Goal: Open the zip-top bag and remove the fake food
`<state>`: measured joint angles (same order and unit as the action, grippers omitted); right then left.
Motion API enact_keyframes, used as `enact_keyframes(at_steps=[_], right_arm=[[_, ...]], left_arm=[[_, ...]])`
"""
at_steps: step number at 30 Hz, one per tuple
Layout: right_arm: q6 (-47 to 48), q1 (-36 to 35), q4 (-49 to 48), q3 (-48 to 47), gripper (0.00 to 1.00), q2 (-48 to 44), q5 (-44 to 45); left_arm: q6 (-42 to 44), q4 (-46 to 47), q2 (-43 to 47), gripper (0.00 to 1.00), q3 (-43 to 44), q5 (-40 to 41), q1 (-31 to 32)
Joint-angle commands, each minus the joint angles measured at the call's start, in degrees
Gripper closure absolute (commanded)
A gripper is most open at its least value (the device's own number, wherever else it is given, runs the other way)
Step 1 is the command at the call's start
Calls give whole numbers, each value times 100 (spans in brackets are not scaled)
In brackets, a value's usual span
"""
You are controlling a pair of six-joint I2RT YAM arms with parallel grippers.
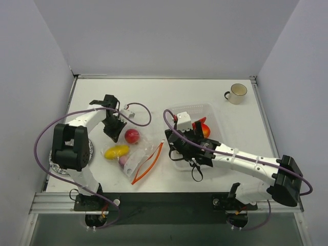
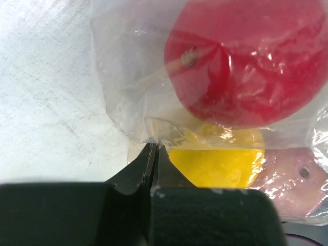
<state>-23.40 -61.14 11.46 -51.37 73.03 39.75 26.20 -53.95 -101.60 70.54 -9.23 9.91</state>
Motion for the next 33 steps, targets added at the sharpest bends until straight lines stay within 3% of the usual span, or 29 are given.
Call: enact_keyframes(at_steps=[1,5,9,18,24,29,33], right_arm=[[-87,-64,524,-689,0,70,288],[693,-852,129,-1058,0,298,332],[845,-1267,-117,-1375,0,921,-194],[942,-1506,-1505,-822,0,1739,-1222],[1144,-1514,-1675,-1181,0,2241,-1435],[1066,-1611,-1787,-867,2,1629,-1382],[951,-1708,-2139,19,13,924,-1478]], left_arm=[[70,-89,343,100,-31,-219,11],[175,-71,352,100,-155,-167,2],[149,-124,378,100,-85,-271,-7],[70,-63,413,100,-111,-290,11],[70,78,378,100,-269,-228,11],[123,236,378,100,-436,-44,11],[140,376,186,100,-463,53,11]])
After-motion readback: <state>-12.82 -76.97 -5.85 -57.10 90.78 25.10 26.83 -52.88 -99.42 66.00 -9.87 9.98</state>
